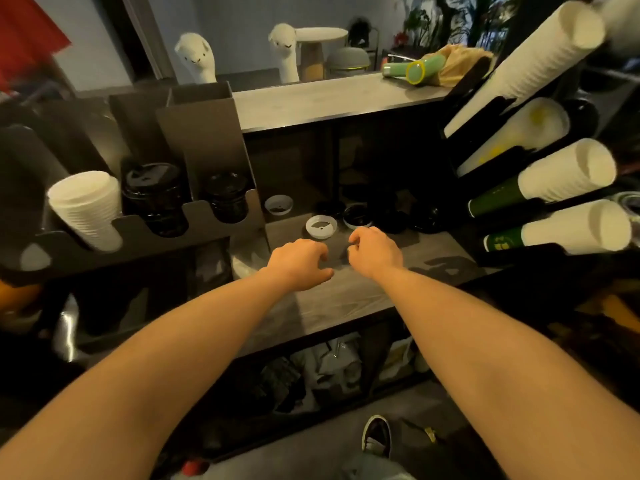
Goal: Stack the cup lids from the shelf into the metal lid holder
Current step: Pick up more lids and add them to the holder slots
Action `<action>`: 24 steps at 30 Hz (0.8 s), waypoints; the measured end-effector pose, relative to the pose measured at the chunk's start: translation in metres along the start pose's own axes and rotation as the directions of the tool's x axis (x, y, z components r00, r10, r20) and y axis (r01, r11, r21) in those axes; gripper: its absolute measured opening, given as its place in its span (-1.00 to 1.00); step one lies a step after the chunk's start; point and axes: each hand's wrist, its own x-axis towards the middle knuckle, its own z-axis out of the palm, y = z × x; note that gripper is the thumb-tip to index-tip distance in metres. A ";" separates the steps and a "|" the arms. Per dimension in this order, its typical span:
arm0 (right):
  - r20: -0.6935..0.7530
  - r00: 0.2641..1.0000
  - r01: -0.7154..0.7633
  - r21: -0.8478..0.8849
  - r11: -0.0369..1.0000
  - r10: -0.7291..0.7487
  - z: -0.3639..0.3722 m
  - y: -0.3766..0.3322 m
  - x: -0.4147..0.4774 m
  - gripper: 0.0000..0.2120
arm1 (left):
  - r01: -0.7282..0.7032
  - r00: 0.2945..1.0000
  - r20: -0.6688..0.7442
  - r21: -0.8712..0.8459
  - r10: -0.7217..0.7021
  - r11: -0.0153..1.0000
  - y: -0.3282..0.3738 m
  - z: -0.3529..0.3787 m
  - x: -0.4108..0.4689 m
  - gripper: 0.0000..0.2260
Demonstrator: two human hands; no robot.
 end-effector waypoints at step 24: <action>0.216 0.976 0.012 0.042 0.999 -0.021 0.083 0.097 0.190 -0.56 | 0.429 0.903 0.196 -0.349 -0.383 0.833 -0.009 0.097 0.213 -0.55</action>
